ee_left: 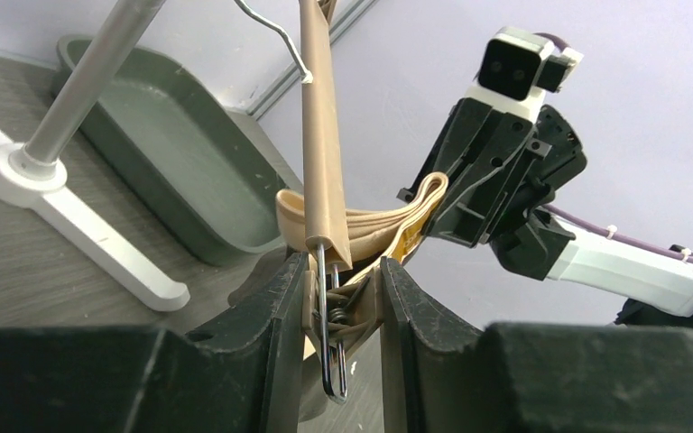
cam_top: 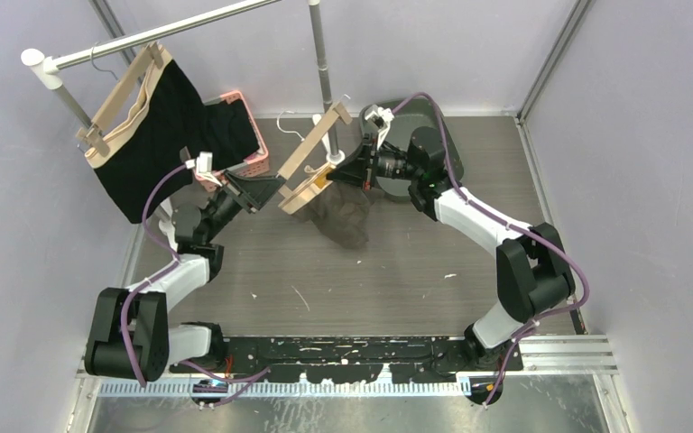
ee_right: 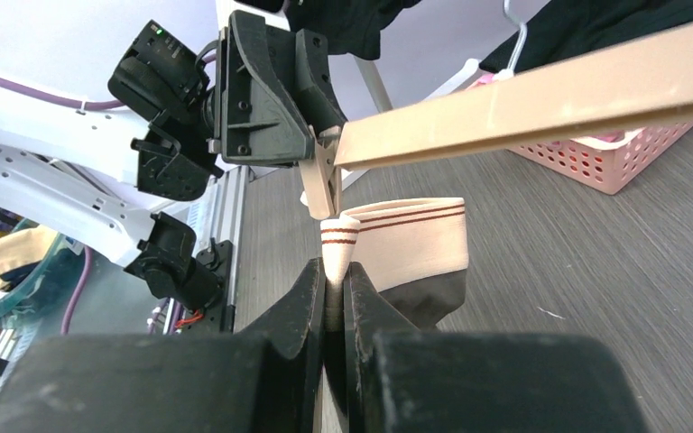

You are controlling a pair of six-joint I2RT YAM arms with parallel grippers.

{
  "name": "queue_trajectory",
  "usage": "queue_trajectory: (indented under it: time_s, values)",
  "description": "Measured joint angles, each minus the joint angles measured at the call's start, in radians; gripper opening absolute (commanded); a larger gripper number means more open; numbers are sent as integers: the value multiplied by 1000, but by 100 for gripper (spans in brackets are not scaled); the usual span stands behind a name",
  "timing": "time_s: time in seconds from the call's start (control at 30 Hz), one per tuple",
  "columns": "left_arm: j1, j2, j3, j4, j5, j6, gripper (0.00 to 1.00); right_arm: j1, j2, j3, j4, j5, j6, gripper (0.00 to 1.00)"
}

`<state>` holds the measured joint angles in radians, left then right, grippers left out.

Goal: Clip the underwear to the hanger
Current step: Adjust the hanger at the center of the board.

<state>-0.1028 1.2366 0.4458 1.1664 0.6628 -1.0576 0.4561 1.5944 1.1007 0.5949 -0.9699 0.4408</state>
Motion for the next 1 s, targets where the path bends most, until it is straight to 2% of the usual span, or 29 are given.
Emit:
queue_trajectory:
  time_s: [0.27,0.63,1.0]
  values:
    - [0,-13,-93,-35,-21,11,0,0,-65,-62,-95,34,-41,1]
    - [-4,18,-119,-81,-102,28,0,0,-209,-177,-283,117,-114,1]
    - [-55,115,-173,-137,-159,52,0,0,-273,-196,-443,203,-181,1]
